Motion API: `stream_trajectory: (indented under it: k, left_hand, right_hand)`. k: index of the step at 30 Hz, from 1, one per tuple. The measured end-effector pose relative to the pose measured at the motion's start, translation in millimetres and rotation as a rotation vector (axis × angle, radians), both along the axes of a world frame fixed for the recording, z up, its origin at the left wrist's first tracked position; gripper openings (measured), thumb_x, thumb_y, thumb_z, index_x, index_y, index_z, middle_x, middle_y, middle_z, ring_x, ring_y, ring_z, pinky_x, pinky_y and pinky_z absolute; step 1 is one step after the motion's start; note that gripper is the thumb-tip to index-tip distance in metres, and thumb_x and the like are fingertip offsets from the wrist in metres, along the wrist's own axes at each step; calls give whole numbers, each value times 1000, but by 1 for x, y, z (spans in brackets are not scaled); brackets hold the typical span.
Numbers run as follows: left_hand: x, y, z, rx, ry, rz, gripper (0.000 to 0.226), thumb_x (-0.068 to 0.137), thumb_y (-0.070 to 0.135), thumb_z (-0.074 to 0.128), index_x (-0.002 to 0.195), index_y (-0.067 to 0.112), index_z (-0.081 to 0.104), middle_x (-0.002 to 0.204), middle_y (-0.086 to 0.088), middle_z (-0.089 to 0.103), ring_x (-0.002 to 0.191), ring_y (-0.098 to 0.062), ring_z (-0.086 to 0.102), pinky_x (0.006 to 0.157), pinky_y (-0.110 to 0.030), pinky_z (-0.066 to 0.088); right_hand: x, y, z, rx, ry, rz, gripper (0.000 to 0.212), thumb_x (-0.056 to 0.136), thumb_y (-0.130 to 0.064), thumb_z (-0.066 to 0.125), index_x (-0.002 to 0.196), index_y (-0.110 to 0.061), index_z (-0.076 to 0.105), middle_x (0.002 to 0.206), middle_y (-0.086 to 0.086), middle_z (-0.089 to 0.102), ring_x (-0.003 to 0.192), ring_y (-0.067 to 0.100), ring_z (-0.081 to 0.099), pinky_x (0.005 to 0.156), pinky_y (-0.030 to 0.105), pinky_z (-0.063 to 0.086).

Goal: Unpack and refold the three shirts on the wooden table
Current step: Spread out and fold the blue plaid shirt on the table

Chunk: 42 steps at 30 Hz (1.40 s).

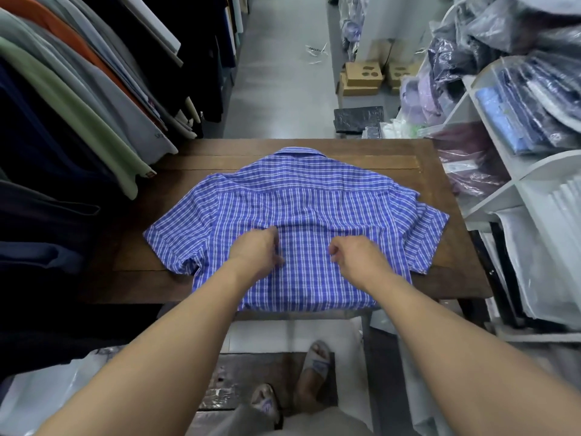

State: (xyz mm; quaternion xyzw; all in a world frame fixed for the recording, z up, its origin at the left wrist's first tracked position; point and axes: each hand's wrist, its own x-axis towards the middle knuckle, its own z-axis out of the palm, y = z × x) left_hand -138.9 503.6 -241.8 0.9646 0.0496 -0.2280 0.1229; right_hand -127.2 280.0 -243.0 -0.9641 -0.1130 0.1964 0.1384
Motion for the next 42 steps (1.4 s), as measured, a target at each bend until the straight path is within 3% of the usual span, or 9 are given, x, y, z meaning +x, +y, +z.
stream_trajectory:
  k: [8,11,17,20,24,31,33,37,42]
  left_hand:
    - [-13,-1,-7,14,6,-11,18,96,3,61,109,13,68,104,-8,71,93,-27,67,74,-39,57]
    - [-17,2,-10,14,11,-43,28,90,-6,57,110,14,64,106,-4,68,97,-25,65,80,-42,59]
    - [-21,11,14,29,93,-140,12,104,32,54,113,25,58,127,-8,49,125,-32,39,95,-49,44]
    - [-24,11,22,60,145,-152,23,102,40,54,119,26,60,137,-10,41,132,-35,31,104,-52,41]
    - [-33,2,15,-8,81,-93,53,101,55,46,145,27,41,155,-12,25,143,-37,21,111,-60,35]
    - [-38,-2,-2,19,241,-57,89,93,65,53,157,47,-7,166,2,-24,148,-49,-22,112,-78,10]
    - [-36,0,-1,36,253,-55,92,91,68,54,157,47,-7,167,3,-22,149,-49,-19,112,-77,14]
    - [-28,-7,8,101,101,-37,80,91,73,46,157,36,20,167,-9,11,150,-43,9,114,-66,26]
    - [-16,-12,11,86,135,18,77,93,64,54,155,31,23,164,-11,12,148,-43,14,111,-63,29]
  right_hand:
    - [-16,6,-9,46,-83,-58,29,98,-24,63,126,-18,59,110,0,63,101,22,58,86,36,48]
    - [-25,10,-10,38,-68,-146,29,99,-12,60,126,-21,60,96,-4,66,83,16,59,72,31,48]
    - [-31,8,-2,-48,-8,-39,22,100,-24,57,122,-22,55,114,3,63,101,24,59,80,37,50]
    - [-42,6,3,-97,-26,24,61,91,-51,65,145,-31,43,151,3,36,138,27,35,110,45,36]
    - [-58,9,3,-179,30,27,82,89,-67,57,157,-34,25,167,5,10,152,29,13,119,49,23]
    - [-66,12,6,-299,-88,4,68,94,-68,43,144,-22,45,144,5,53,125,25,56,89,40,49]
    - [-64,9,7,-283,-154,-39,55,99,-59,41,136,-19,51,132,5,58,115,25,59,82,38,47]
    - [-60,-2,2,-305,-93,-226,54,100,-53,42,143,-21,44,153,13,35,135,34,38,103,47,41]
    - [-47,-3,2,-320,-68,-242,44,102,-49,39,124,-14,55,124,12,56,108,33,58,74,38,43]
